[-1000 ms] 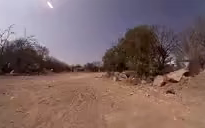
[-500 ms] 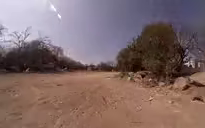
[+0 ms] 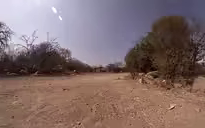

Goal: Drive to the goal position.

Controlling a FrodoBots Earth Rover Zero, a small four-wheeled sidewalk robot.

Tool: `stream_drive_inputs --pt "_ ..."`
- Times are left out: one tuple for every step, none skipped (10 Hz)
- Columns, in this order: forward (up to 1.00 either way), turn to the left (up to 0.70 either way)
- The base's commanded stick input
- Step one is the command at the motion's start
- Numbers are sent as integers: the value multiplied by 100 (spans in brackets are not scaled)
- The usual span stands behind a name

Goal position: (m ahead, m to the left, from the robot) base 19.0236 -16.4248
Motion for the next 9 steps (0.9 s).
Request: stream_drive_inputs --pt "81 3" --pt "81 2" --pt "81 1" --pt "81 -7" --pt "81 -20" --pt "81 -11" --pt "81 -3" --pt "83 0" --pt "91 0"
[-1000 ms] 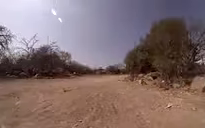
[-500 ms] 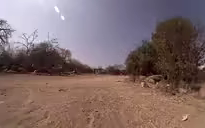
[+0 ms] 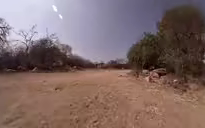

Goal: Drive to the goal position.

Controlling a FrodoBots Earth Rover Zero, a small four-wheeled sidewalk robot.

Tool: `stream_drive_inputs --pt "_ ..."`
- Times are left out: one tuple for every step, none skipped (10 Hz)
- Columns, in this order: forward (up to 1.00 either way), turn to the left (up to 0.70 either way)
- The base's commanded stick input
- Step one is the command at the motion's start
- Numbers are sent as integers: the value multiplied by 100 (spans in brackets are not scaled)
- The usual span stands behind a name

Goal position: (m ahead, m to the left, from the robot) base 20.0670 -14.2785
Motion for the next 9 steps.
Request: stream_drive_inputs --pt "99 0" --pt "100 0" --pt "100 0" --pt "100 0" --pt "100 0" --pt "100 0" --pt "100 0" --pt "100 0" --pt "100 0"
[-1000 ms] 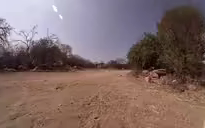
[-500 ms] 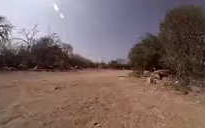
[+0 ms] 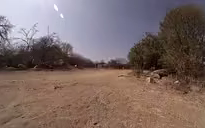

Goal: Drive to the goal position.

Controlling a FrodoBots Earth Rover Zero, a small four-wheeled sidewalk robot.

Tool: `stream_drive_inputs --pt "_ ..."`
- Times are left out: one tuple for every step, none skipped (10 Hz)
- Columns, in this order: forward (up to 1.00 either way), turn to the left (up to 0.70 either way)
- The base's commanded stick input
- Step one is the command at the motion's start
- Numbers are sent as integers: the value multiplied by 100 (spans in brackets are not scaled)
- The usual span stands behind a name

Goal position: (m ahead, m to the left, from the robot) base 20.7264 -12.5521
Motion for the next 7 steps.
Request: stream_drive_inputs --pt "100 0" --pt "100 0" --pt "75 0" --pt "7 0" --pt "7 0" --pt "9 0" --pt "65 0"
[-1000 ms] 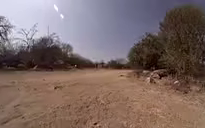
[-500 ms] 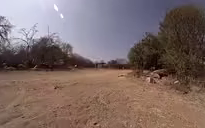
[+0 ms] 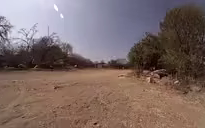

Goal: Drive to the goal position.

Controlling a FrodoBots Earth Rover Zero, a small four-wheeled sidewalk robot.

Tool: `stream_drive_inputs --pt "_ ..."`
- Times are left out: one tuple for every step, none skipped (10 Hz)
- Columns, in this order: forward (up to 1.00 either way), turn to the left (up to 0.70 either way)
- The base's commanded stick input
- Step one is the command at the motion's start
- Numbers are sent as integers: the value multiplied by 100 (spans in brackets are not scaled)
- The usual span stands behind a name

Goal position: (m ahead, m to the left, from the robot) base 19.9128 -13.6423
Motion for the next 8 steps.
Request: stream_drive_inputs --pt "100 0" --pt "100 0" --pt "100 0" --pt "100 0" --pt "100 0" --pt "100 0" --pt "100 0" --pt "100 0"
